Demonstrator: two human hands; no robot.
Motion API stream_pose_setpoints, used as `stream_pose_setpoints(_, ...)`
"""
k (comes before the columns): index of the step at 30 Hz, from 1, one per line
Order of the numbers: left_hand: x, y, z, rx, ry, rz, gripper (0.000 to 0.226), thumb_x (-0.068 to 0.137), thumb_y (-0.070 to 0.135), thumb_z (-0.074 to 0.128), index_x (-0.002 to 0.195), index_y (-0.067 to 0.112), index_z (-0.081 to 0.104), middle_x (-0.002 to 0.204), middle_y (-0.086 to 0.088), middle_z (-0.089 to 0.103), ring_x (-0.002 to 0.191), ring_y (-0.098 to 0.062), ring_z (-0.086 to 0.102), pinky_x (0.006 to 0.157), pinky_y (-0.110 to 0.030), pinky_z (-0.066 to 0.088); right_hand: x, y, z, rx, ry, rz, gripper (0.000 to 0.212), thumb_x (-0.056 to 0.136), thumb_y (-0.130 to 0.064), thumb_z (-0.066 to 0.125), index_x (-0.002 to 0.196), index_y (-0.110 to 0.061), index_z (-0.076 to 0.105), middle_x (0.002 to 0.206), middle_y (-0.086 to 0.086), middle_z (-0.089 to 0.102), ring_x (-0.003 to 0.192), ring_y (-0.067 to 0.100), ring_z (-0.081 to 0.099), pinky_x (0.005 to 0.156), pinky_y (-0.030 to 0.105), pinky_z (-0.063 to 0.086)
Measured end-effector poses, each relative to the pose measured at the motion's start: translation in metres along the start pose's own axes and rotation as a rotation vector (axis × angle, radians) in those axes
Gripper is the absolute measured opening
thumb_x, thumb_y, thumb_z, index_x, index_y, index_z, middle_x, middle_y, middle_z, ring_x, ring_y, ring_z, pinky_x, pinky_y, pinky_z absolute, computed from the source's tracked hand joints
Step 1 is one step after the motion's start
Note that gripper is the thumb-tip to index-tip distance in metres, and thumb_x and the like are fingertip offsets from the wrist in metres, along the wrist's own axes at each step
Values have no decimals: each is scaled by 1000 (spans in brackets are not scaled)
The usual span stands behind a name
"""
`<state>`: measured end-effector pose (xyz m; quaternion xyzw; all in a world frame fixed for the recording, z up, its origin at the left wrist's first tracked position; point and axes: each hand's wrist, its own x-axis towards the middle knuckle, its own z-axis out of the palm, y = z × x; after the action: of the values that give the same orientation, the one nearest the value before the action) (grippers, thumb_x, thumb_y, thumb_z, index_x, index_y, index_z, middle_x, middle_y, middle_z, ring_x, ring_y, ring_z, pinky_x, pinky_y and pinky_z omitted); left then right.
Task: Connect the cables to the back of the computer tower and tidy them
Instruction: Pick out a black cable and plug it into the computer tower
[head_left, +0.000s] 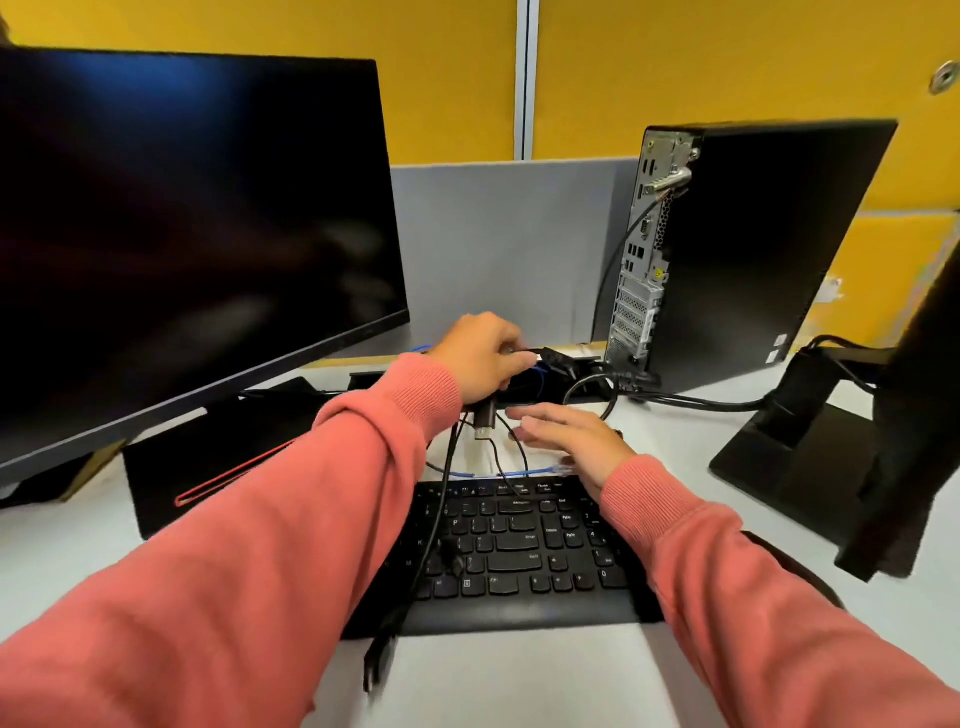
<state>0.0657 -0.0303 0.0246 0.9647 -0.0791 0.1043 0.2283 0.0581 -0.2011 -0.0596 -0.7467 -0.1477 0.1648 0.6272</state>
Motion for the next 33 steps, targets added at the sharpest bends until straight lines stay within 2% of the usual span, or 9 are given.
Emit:
stream_pose_setpoints(5, 3, 7, 13, -399, -130, -6, 25, 103, 13, 55, 124, 10, 69, 67, 2, 67, 55, 0, 54, 59, -18, 41, -4, -6, -4, 58, 62, -36, 20, 83, -28, 66, 101, -26, 76, 95, -12, 75, 90, -4, 65, 81, 26, 44)
stream_pose_setpoints(10, 13, 6, 30, -751, -54, -77, 45, 94, -10, 39, 126, 3, 67, 111, -15, 75, 103, -22, 70, 88, -30, 53, 5, -8, -18, 116, 391, -170, 25, 87, 9, 65, 95, -15, 67, 78, 0, 67, 58, -7, 57, 54, 6, 42)
stream_pose_setpoints(13, 27, -6, 46, -637, 77, -15, 34, 96, -1, 60, 125, 14, 71, 114, -6, 77, 110, -14, 72, 104, -35, 53, 12, -2, -26, 95, 443, -278, 51, 83, 13, 63, 113, -28, 62, 86, 4, 70, 70, 10, 64, 66, 19, 53)
stream_pose_setpoints(17, 42, -3, 52, -759, 229, -11, 26, 107, 22, 53, 98, 10, 74, 86, -12, 78, 73, -22, 74, 77, -29, 59, 19, -3, -28, -239, 515, -401, 67, 84, 1, 65, 138, -37, 50, 118, -4, 56, 86, 8, 60, 78, 24, 53)
stream_pose_setpoints(20, 48, -2, 54, -764, 357, -4, 47, 109, 35, 44, 85, 6, 72, 61, -5, 66, 54, -13, 57, 63, -25, 49, 32, 0, -41, -930, 560, -217, 72, 91, -24, 63, 154, -35, 29, 152, -8, 34, 131, 19, 38, 107, 41, 37)
stream_pose_setpoints(23, 52, -9, 56, -717, 437, -1, 52, 110, 40, 41, 76, 14, 72, 61, 0, 57, 57, -6, 51, 63, -20, 42, 33, 9, -49, -1192, 419, 73, 70, 96, -39, 53, 157, -33, 19, 164, -8, 20, 151, 21, 14, 115, 56, 20)
stream_pose_setpoints(27, 57, -7, 57, -790, 421, 31, 47, 110, 37, 39, 75, 19, 64, 89, -2, 69, 91, -11, 66, 92, -27, 49, 25, 8, -52, -1180, 497, 58, 47, 96, -37, 53, 141, -36, 40, 136, -7, 41, 132, 17, 37, 106, 52, 24)
stream_pose_setpoints(30, 62, -1, 61, -999, 270, 11, 44, 110, 36, 38, 77, 16, 58, 63, -3, 63, 68, -24, 65, 80, -41, 56, 23, 8, -53, -1058, 471, 77, 23, 97, -26, 51, 119, -34, 51, 116, -8, 49, 116, 18, 48, 95, 45, 27)
stream_pose_setpoints(33, 64, 1, 66, -854, 199, 39, 36, 108, 37, 39, 83, 16, 56, 52, 6, 42, 51, -16, 46, 67, -44, 53, 23, 18, -51, -886, 460, 92, 12, 98, -18, 49, 99, -28, 55, 99, -9, 52, 101, 18, 51, 84, 37, 28)
